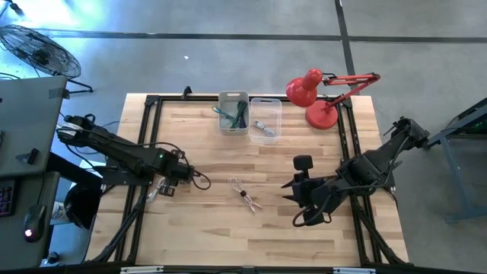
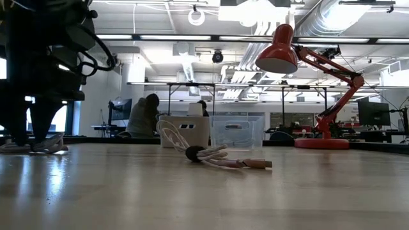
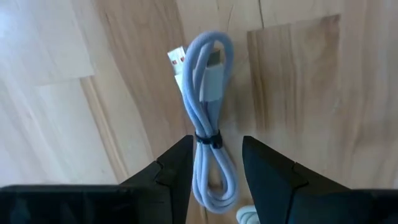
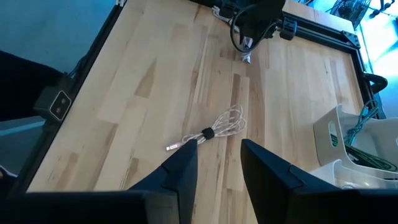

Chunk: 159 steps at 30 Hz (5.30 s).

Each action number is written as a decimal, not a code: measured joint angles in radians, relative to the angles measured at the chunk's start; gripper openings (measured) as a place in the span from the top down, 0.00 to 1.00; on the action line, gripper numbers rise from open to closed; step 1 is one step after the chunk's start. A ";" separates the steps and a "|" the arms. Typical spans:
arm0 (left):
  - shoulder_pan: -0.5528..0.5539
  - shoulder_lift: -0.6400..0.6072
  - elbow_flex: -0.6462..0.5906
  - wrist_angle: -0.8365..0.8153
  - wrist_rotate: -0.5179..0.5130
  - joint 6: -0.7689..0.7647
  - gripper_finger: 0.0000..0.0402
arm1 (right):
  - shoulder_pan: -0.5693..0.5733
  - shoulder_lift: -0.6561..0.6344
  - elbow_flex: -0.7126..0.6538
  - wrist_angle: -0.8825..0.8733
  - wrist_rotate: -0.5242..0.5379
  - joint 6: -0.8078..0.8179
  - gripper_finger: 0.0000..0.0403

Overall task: Pick & Place USB Port
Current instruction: Put the purple charger cable into the transparent bin

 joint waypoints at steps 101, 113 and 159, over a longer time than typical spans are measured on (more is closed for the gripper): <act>0.147 -0.057 0.283 1.178 0.350 0.684 0.94 | -0.243 0.136 0.000 0.570 -0.046 -0.644 0.48; 0.144 -0.029 0.283 1.199 0.353 0.705 0.95 | -0.258 0.136 0.000 0.591 -0.086 -0.639 0.48; 0.145 0.027 0.283 1.260 0.383 0.729 0.95 | -0.377 0.152 0.000 0.657 -0.439 -0.542 0.65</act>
